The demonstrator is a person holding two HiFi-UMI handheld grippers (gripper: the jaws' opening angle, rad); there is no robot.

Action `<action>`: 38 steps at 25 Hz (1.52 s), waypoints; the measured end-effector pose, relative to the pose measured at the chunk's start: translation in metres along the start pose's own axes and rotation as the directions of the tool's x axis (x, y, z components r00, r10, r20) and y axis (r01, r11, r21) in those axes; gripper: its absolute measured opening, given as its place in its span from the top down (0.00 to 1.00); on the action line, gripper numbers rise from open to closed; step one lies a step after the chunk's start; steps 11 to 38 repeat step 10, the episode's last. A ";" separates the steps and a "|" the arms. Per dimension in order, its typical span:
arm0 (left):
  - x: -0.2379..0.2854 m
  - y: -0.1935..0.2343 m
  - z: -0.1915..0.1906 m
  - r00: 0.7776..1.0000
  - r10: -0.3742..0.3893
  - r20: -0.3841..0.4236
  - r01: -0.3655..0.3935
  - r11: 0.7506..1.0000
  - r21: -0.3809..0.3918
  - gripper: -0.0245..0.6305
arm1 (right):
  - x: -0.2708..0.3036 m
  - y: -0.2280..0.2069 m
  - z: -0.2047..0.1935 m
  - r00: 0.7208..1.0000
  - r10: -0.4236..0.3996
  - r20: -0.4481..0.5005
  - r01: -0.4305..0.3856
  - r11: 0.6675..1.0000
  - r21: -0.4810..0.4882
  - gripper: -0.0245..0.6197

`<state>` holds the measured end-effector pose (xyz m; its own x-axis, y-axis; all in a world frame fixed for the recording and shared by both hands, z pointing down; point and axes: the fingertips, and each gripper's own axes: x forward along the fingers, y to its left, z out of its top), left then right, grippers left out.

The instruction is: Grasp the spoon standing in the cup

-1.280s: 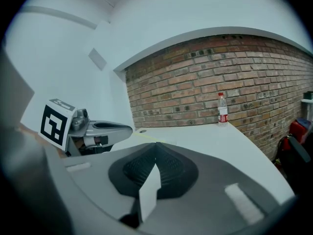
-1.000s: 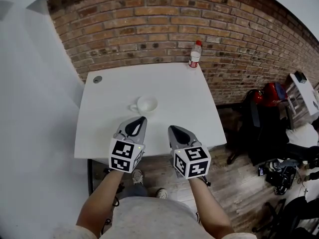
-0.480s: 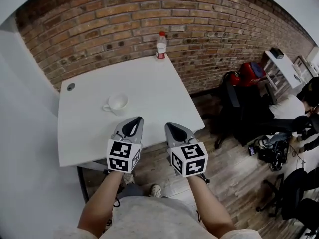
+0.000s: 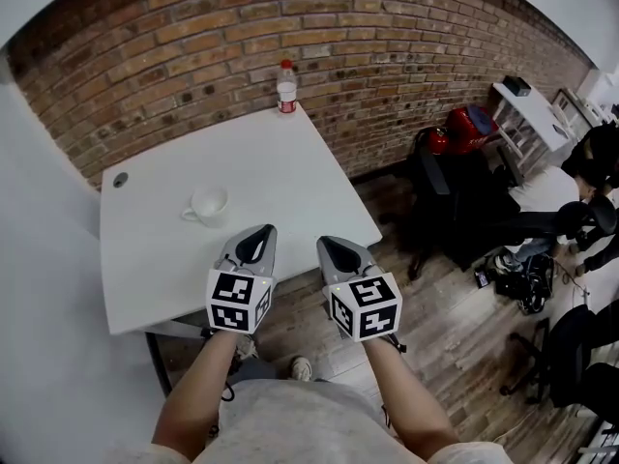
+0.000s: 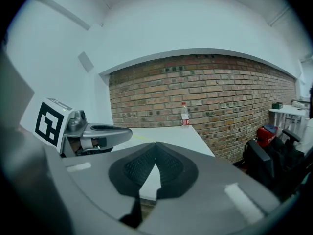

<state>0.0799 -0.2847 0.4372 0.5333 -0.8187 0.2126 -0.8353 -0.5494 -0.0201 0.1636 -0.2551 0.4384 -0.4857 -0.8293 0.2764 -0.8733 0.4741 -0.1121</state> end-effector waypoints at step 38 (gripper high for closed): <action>-0.005 0.003 -0.004 1.000 0.004 -0.011 -0.004 1.000 0.003 0.95 | 0.001 0.006 -0.004 1.000 0.004 -0.007 -0.004 1.000 0.009 0.95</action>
